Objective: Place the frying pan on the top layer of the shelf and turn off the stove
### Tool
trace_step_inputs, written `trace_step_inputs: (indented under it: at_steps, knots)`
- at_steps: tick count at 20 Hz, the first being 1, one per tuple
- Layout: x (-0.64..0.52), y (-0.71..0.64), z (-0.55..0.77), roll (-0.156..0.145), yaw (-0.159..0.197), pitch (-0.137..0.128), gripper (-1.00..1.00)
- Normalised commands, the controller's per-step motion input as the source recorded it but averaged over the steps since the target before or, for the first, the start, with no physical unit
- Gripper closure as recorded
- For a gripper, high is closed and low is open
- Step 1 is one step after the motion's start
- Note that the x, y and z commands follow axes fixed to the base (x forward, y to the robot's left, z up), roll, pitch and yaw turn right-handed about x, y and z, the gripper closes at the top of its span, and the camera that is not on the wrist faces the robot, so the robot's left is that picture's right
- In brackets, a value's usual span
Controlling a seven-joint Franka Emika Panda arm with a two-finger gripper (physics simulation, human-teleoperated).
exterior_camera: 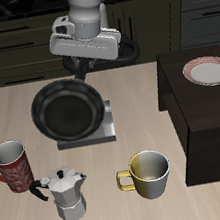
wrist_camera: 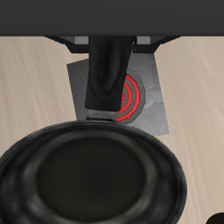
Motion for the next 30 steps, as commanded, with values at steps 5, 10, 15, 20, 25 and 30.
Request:
trace_step_inputs:
  at_steps: [5, 10, 15, 20, 25, 30]
  knots:
    - [0.04, -0.05, 0.21, 0.001, 0.120, -0.025, 1.00]
    - [0.05, -0.05, 0.18, -0.002, 0.153, -0.029, 1.00]
    - [0.03, 0.03, 0.01, 0.036, 0.146, -0.010, 1.00]
    - [0.03, 0.02, 0.04, 0.007, 0.141, -0.029, 1.00]
    - [0.01, -0.04, 0.06, -0.016, 0.122, -0.045, 1.00]
    - [0.04, -0.09, 0.01, -0.001, 0.128, -0.013, 1.00]
